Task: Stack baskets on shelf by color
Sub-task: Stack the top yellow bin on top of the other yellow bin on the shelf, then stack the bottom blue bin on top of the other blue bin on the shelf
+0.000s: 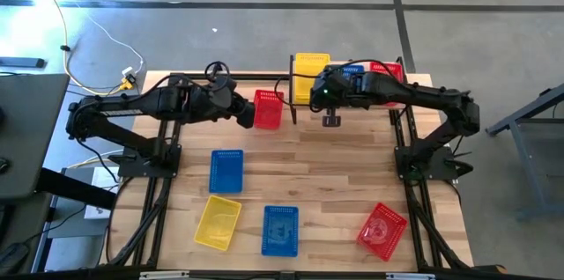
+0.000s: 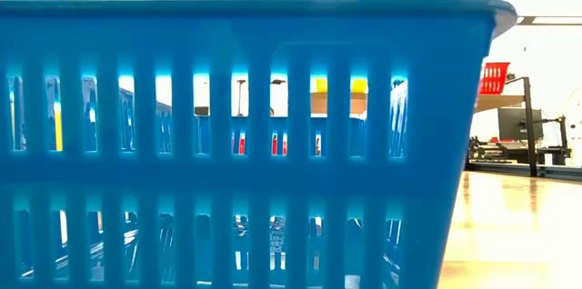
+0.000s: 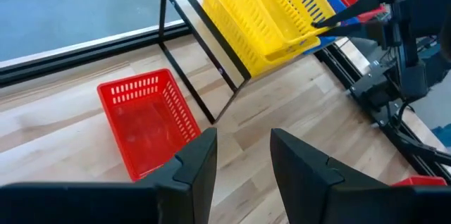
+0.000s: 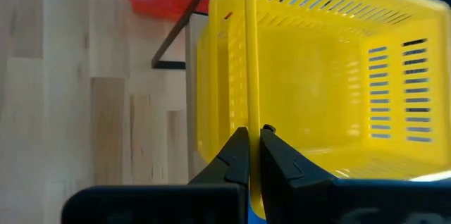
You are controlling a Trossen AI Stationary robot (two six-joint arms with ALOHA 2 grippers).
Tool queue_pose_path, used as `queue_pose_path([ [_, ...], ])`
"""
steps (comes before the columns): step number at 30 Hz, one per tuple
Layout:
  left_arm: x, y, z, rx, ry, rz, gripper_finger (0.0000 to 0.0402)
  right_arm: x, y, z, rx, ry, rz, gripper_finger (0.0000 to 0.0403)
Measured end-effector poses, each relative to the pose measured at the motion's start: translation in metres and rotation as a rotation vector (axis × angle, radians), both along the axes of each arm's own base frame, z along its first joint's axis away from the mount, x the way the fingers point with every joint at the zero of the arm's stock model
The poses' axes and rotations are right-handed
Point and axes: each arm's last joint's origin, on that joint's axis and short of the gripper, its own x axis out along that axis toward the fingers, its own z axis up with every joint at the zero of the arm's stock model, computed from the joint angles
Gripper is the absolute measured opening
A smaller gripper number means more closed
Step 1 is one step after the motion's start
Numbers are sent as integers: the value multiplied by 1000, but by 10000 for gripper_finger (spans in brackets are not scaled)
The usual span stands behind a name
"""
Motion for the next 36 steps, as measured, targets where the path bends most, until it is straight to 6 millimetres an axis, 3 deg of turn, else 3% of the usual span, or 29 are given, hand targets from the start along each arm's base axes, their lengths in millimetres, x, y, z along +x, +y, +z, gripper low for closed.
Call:
queue_pose_path([
  [10,-1,6,0,2,4,18,122,-2,-12,-2,1,8,-38,3],
  [19,-1,5,-1,-7,11,2,122,-1,-14,-2,-5,-3,-46,80],
  [28,-2,0,-4,-36,80,-147,122,-1,1,24,33,-82,-81,107],
  [36,-15,-14,-18,-155,252,-141,122,1,29,40,193,-188,-148,107],
])
